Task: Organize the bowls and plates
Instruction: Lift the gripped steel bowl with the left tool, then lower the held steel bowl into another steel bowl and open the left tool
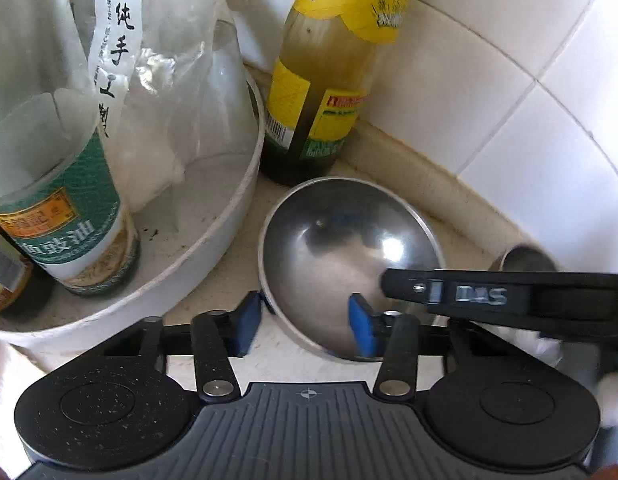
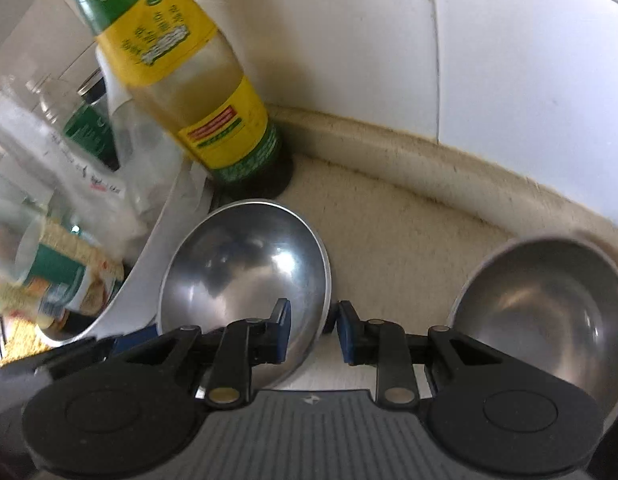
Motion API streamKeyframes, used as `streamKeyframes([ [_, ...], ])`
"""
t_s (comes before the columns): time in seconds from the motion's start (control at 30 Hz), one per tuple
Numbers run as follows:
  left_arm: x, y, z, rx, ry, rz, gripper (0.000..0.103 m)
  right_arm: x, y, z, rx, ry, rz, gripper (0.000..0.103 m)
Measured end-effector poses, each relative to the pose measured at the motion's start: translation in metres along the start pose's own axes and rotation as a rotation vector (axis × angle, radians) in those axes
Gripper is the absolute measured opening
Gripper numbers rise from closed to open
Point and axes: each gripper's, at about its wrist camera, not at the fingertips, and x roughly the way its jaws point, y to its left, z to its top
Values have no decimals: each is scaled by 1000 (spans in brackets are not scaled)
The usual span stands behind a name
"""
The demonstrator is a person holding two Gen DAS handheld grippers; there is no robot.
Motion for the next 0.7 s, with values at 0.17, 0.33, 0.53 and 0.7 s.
streamKeyframes([
  [0.17, -14, 13, -18, 89, 66, -76, 40, -21, 4, -21, -15, 34, -10, 43],
  [0.33, -7, 16, -18, 75, 78, -70, 42, -18, 0, -17, 24, 2, -38, 44],
  [0.53, 1, 0, -18, 160, 82, -47, 39, -2, 7, -27, -2, 25, -60, 41],
  [0.7, -11, -11, -19, 238, 34, -32, 39, -24, 6, -22, 9, -40, -46, 41],
])
